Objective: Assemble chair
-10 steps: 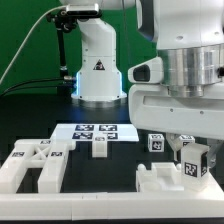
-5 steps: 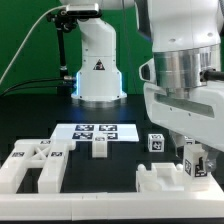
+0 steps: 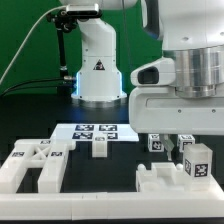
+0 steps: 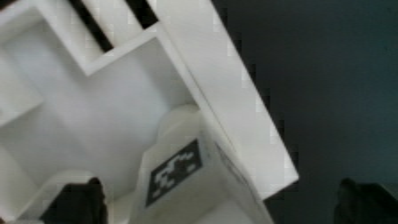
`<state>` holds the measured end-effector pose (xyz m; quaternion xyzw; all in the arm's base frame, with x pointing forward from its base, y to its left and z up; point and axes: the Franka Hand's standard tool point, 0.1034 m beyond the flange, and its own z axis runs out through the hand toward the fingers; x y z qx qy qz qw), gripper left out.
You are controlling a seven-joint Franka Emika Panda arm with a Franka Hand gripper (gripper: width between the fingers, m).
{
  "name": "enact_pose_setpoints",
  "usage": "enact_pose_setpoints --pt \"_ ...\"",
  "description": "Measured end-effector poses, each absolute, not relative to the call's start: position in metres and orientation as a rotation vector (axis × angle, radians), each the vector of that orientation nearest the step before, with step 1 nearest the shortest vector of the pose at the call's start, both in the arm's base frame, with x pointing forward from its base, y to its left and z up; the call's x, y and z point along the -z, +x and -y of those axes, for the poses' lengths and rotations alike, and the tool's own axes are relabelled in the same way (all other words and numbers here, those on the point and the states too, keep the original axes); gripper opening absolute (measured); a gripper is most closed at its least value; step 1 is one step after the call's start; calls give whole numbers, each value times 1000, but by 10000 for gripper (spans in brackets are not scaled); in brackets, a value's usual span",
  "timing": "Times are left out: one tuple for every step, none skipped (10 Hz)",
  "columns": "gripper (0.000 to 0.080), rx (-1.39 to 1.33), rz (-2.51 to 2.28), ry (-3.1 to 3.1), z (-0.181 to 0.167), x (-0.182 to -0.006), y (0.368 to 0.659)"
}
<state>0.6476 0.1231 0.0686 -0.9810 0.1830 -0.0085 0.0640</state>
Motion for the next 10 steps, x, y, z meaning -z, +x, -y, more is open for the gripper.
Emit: enact_pose_setpoints --pt "648 38 -401 -2996 -121 -68 648" --pt "648 69 -64 -3064 -117 -68 649" --pt "648 79 2 -3073 -118 -69 650" --pt "639 77 -40 -3072 -117 -68 650" --pt "639 76 -53 -3072 -117 -68 650" --pt "478 76 -53 -3072 -117 -68 650" --pt "279 76 -59 -3072 -117 -68 650" --pt "284 69 -241 -3058 -117 -68 650" --pt "284 64 -355 -3045 -117 -68 650" --pt "284 51 -562 -3007 -117 -68 650"
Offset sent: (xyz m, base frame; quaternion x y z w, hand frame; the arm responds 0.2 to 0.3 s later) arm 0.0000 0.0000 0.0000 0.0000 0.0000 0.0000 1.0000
